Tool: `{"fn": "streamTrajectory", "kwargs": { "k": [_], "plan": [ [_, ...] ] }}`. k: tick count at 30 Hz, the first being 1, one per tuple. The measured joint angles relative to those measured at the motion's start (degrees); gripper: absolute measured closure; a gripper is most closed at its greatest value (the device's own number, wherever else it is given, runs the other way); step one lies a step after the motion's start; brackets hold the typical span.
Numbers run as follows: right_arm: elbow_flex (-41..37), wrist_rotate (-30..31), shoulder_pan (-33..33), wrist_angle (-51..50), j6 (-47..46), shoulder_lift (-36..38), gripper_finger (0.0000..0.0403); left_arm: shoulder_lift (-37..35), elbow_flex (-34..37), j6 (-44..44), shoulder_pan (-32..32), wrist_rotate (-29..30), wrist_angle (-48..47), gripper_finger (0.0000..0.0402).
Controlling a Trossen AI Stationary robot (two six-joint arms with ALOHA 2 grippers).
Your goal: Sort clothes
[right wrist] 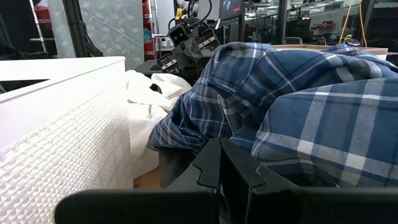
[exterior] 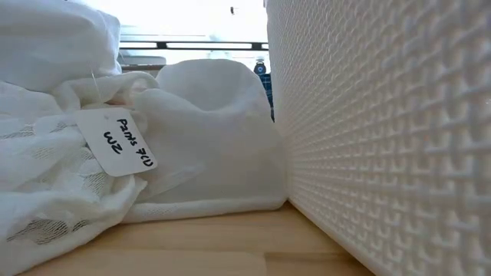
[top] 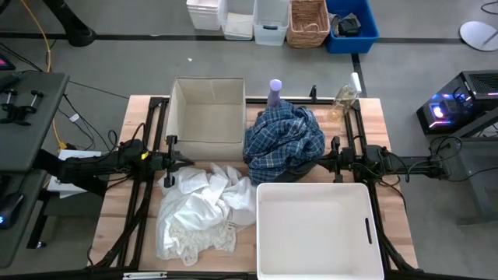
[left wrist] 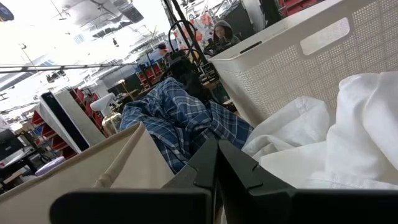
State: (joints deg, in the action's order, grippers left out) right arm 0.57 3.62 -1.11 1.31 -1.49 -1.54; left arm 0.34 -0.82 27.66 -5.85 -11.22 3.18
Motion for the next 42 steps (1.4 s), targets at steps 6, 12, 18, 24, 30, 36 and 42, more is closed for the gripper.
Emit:
{"fn": "streamTrajectory", "kwargs": {
  "k": [6, 12, 18, 24, 30, 36, 42],
  "plan": [
    [0.0, 0.0, 0.0, 0.0, 0.0, 0.0, 0.0402, 0.0, 0.0, 0.0, 0.0, 0.0, 0.0, 0.0398],
    [0.0, 0.0, 0.0, 0.0, 0.0, 0.0, 0.0402, 0.0, 0.0, 0.0, 0.0, 0.0, 0.0, 0.0398],
    [0.0, 0.0, 0.0, 0.0, 0.0, 0.0, 0.0402, 0.0, 0.0, 0.0, 0.0, 0.0, 0.0, 0.0398],
    [0.0, 0.0, 0.0, 0.0, 0.0, 0.0, 0.0402, 0.0, 0.0, 0.0, 0.0, 0.0, 0.0, 0.0398],
    [0.0, 0.0, 0.0, 0.0, 0.0, 0.0, 0.0402, 0.0, 0.0, 0.0, 0.0, 0.0, 0.0, 0.0398],
    [0.0, 0.0, 0.0, 0.0, 0.0, 0.0, 0.0402, 0.0, 0.0, -13.1, 0.9, -5.1, 6.8, 0.0398],
    [0.0, 0.0, 0.0, 0.0, 0.0, 0.0, 0.0402, 2.5, -3.2, -33.6, 2.4, -2.6, 30.2, 0.0400]
  ]
}}
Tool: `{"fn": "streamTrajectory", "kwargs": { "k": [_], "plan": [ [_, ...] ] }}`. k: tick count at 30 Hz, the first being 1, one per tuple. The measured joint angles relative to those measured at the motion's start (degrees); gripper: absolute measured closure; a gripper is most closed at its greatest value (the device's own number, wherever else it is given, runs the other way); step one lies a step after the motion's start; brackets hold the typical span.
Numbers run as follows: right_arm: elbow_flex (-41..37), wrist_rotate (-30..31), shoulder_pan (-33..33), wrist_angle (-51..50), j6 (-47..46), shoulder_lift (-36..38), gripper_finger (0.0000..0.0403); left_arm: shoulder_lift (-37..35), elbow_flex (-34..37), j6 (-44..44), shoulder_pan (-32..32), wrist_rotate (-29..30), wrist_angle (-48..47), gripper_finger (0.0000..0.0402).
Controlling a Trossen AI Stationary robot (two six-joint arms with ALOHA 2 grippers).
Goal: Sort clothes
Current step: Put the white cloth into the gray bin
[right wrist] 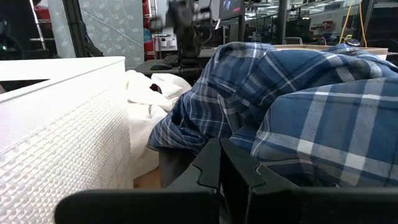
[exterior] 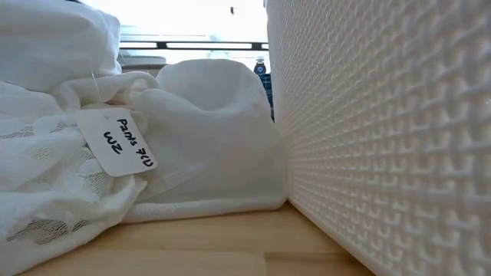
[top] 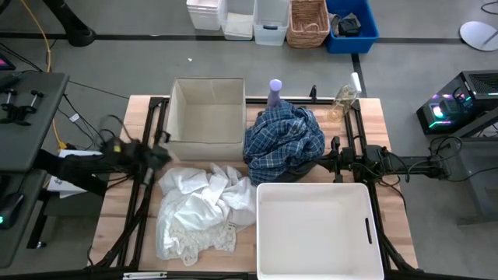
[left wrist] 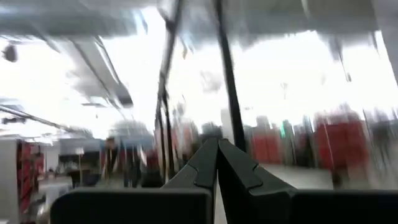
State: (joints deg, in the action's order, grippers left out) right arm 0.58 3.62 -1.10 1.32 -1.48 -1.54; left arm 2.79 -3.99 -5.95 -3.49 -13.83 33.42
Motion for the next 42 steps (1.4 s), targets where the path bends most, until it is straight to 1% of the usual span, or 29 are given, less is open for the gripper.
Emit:
{"fn": "streamTrajectory", "kwargs": {
  "k": [1, 2, 4, 6, 8, 10, 12, 14, 16, 19, 21, 23, 25, 28, 31, 34, 37, 40, 42],
  "plan": [
    [0.0, 0.0, 0.0, 0.0, 0.0, 0.0, 0.0402, 1.1, -2.7, -2.1, 0.0, 2.4, -2.0, 0.0401],
    [0.0, 0.0, 0.0, 0.0, 0.0, 0.0, 0.0402, 2.5, -5.9, -3.4, 0.0, 3.9, -6.6, 0.0401],
    [0.0, 0.0, 0.0, 0.0, 0.0, 0.0, 0.0402, 7.7, -13.6, -4.4, 0.0, 4.6, -19.5, 0.0401],
    [0.0, 0.0, 0.0, 0.0, 0.0, 0.0, 0.0402, 15.3, -21.8, -4.2, 0.0, 3.1, -30.8, 0.0400],
    [0.0, 0.0, 0.0, 0.0, 0.0, 0.0, 0.0402, 23.9, -29.7, -2.4, 0.1, 1.1, -40.1, 0.0394],
    [0.0, 0.0, 0.0, 0.0, 0.0, 0.0, 0.0402, 32.9, -36.8, -0.1, 0.5, -1.0, -50.0, 0.0379],
    [0.0, 0.0, 0.0, 0.0, 0.0, 0.0, 0.0402, 41.4, -42.6, 1.5, 1.4, -1.3, -58.2, 0.0355],
    [0.0, 0.0, 0.0, 0.0, 0.0, 0.0, 0.0402, 48.9, -46.6, 1.9, 2.4, -1.9, -64.2, 0.0324],
    [0.0, 0.0, 0.0, 0.0, 0.0, 0.0, 0.0402, 55.1, -50.7, -0.5, 3.1, -7.0, -65.5, 0.0287],
    [0.0, 0.0, 0.0, 0.0, 0.0, 0.0, 0.0402, 62.7, -58.8, -7.8, 4.3, -16.0, -65.1, 0.0228],
    [0.0, 0.0, 0.0, 0.0, 0.0, 0.0, 0.0402, 67.0, -65.3, -9.0, 6.3, -18.1, -67.5, 0.0193],
    [0.0, 0.0, 0.0, 0.0, 0.0, 0.0, 0.0402, 70.6, -71.4, -3.9, 9.1, -18.2, -74.5, 0.0167],
    [0.0, 0.0, 0.0, 0.0, 0.0, 0.0, 0.0402, 74.5, -76.2, 3.1, 11.8, -16.0, -82.5, 0.0153],
    [0.0, 0.0, 0.0, 0.0, 0.0, 0.0, 0.0402, 81.1, -79.1, 11.1, 15.6, -10.1, -90.9, 0.0148],
    [0.0, 0.0, 0.0, 0.0, 0.0, 0.0, 0.0402, 86.6, -79.2, 16.0, 18.6, -6.9, -93.8, 0.0147],
    [0.0, 0.0, 0.0, 0.0, 0.0, 0.0, 0.0402, 90.7, -79.2, 19.5, 19.9, -4.8, -96.8, 0.0147],
    [0.0, 0.0, 0.0, 0.0, 0.0, 0.0, 0.0402, 92.9, -79.2, 20.2, 19.4, -4.1, -100.8, 0.0147],
    [0.0, 0.0, 0.0, 0.0, 0.0, 0.0, 0.0402, 93.3, -79.3, 21.6, 19.3, -4.1, -104.8, 0.0147],
    [0.0, 0.0, 0.0, 0.0, 0.0, 0.0, 0.0402, 93.5, -79.3, 23.1, 19.9, -3.7, -105.1, 0.0147]
  ]
}}
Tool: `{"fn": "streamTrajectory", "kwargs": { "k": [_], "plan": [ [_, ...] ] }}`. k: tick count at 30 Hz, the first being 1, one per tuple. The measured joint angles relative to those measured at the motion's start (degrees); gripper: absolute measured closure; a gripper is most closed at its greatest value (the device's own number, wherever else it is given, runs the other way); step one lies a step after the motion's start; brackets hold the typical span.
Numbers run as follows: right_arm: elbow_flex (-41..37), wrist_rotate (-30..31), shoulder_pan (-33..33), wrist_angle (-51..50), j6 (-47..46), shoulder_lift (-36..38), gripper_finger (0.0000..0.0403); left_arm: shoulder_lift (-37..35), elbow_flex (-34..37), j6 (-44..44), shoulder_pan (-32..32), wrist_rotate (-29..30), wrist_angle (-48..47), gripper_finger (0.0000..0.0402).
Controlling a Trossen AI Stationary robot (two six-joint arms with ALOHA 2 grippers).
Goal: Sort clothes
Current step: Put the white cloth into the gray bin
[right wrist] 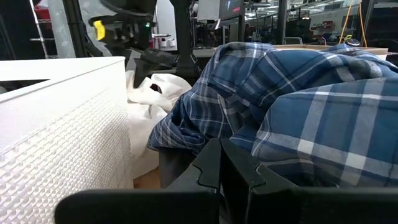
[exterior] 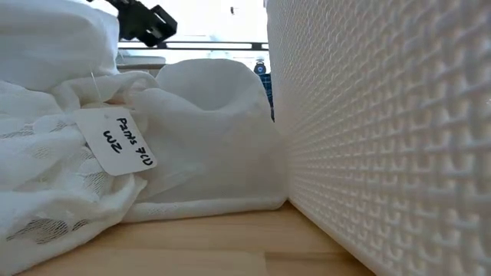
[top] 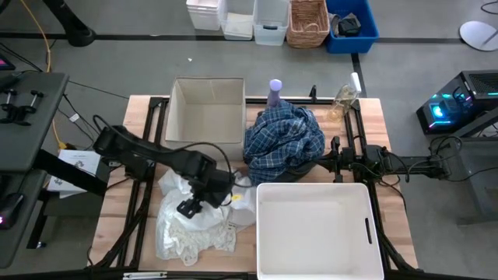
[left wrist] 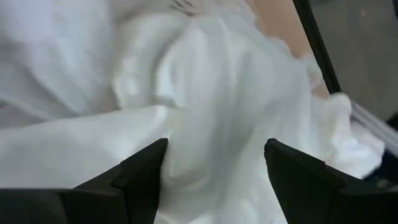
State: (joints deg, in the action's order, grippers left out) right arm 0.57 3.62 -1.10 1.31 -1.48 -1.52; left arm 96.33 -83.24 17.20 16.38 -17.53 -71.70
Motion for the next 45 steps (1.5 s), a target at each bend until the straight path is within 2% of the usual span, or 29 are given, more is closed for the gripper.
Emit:
{"fn": "streamTrajectory", "kwargs": {
  "k": [2, 4, 6, 8, 9, 12, 18, 21, 23, 27, 30, 35, 39, 42, 45],
  "plan": [
    [0.0, 0.0, 0.0, 0.0, 0.0, 0.0, 0.0402, 0.6, 0.0, 0.5, 0.6, 1.4, 1.9, 0.0153],
    [0.0, 0.0, 0.0, 0.0, 0.0, 0.0, 0.0402, 1.4, 0.0, 1.8, 1.3, 4.2, 4.6, 0.0185],
    [0.0, 0.0, 0.0, 0.0, 0.0, 0.0, 0.0402, 1.8, 0.0, 2.3, 2.1, 6.1, 7.8, 0.0255],
    [0.0, 0.0, 0.0, 0.0, 0.0, 0.0, 0.0402, 1.8, -0.3, 1.2, 2.2, 5.4, 10.1, 0.0350],
    [0.0, 0.0, 0.0, 0.0, 0.0, 0.0, 0.0402, 1.6, -1.2, 0.7, 1.7, 4.5, 9.8, 0.0375],
    [0.0, 0.0, 0.0, 0.0, 0.0, 0.0, 0.0402, -0.2, -8.1, 1.7, -1.5, 5.8, 5.1, 0.0392],
    [0.0, 0.0, 0.0, 0.0, 0.0, 0.0, 0.0402, -7.3, -29.9, 4.9, -10.4, 9.4, 2.1, 0.0399],
    [0.0, 0.0, 0.0, 0.0, 0.0, 0.0, 0.0402, -10.8, -36.3, 8.3, -14.5, 17.3, 3.9, 0.0400],
    [0.0, 0.0, 0.0, 0.0, 0.0, 0.0, 0.0402, -13.5, -37.2, 11.9, -16.9, 24.7, 6.0, 0.0400],
    [0.0, 0.0, 0.0, 0.0, 0.0, 0.0, 0.0402, -17.0, -35.0, 17.0, -21.7, 37.5, 6.1, 0.0400],
    [0.0, 0.0, 0.0, 0.0, 0.0, 0.0, 0.0402, -17.9, -30.4, 17.6, -26.6, 42.0, 7.5, 0.0401],
    [0.0, 0.0, 0.0, 0.0, 0.0, 0.0, 0.0402, -17.8, -19.7, 17.4, -37.2, 41.9, 15.8, 0.0401],
    [0.0, 0.0, 0.0, 0.0, 0.0, 0.0, 0.0402, -15.7, -14.4, 7.3, -41.0, 38.8, 13.1, 0.0397],
    [0.0, 0.0, 0.0, 0.0, 0.0, 0.0, 0.0402, -14.3, -11.6, 4.5, -40.9, 36.8, 10.2, 0.0371],
    [0.0, 0.0, 0.0, 0.0, 0.0, 0.0, 0.0402, -12.7, -10.2, 5.7, -40.0, 36.7, 10.3, 0.0322]
  ]
}}
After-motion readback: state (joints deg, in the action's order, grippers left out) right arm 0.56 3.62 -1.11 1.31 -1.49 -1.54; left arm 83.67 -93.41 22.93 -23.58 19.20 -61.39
